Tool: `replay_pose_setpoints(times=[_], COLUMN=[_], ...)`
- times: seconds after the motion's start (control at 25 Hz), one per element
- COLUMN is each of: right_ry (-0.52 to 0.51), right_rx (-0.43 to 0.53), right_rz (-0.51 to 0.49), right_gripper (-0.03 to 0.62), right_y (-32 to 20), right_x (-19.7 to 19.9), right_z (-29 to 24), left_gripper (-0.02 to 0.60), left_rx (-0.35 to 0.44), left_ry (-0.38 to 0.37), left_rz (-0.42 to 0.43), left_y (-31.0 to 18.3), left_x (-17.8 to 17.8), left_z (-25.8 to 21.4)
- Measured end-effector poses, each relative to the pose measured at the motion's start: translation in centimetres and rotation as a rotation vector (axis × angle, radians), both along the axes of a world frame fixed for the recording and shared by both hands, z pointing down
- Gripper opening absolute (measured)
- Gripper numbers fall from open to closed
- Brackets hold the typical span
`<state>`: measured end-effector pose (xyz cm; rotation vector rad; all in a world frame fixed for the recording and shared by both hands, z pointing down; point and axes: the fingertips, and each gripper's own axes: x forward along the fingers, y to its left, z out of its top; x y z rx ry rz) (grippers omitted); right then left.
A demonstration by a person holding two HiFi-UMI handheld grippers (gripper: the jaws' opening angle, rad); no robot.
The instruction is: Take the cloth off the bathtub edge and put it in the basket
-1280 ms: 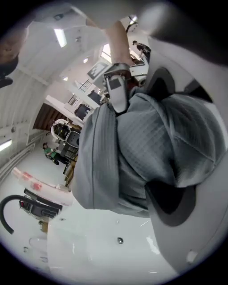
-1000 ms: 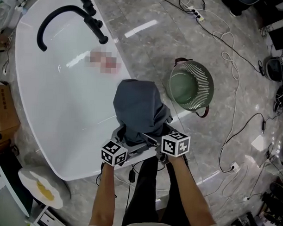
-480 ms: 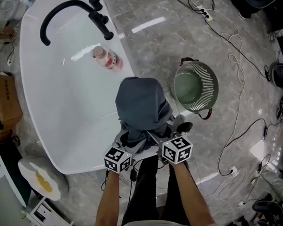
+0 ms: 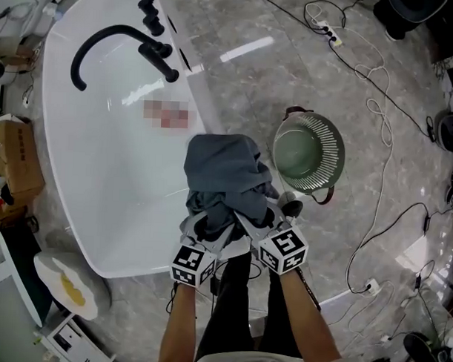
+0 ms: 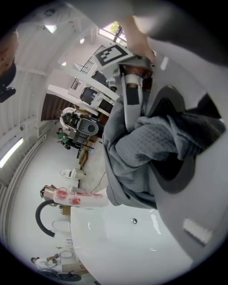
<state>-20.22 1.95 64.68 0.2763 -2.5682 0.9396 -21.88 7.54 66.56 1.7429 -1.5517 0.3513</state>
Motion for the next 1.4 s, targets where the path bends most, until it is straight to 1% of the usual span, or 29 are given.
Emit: replay_pose_setpoints(times=[0.12,0.24,0.36,0.56,0.92,1.04,1.2,1.4], right_ry=[-0.02,-0.041,-0.056,-0.085,-0.044,-0.024,0.04,0.079], right_rx=[0.038,0.067,0.105,0.134,0.176,0.207,0.263,0.343], right_rz=[0.024,0.053,0.094,0.208,0.368,0.416,0.454,0.523], right_gripper=[0.152,0.152,0.15,0.146,0.146,0.146,0.146,0.146], right_y=[-2.4,-5.2,-8.2,-13.1,-21.0,-23.2,-26.3,-29.2], right_x=[0.9,2.5,4.6,8.2,16.4,19.4,23.1,26.4], right_z=[-1.3,-2.5,-3.8,-6.4,-7.6,-7.6,-8.1,-9.0], left_gripper=[0.258,0.255,0.252,0.249,0.247,0.247,0.247,0.247], left_rx=[0.03,0.079,0.127,0.192,0.219,0.229,0.248,0.274], left_ry=[-0.015,-0.014,0.006,0.046,0.101,0.114,0.152,0.175], left_rz=[0.022,0.04,0.061,0.116,0.236,0.291,0.369,0.422], left_y=[-2.5,-5.3,-8.5,-13.7,-22.0,-24.5,-27.8,-31.2], left_x=[0.8,2.2,4.2,7.2,14.8,17.6,21.6,24.9], left_z=[-1.1,-2.2,-3.1,-4.7,-5.3,-5.3,-5.2,-6.0])
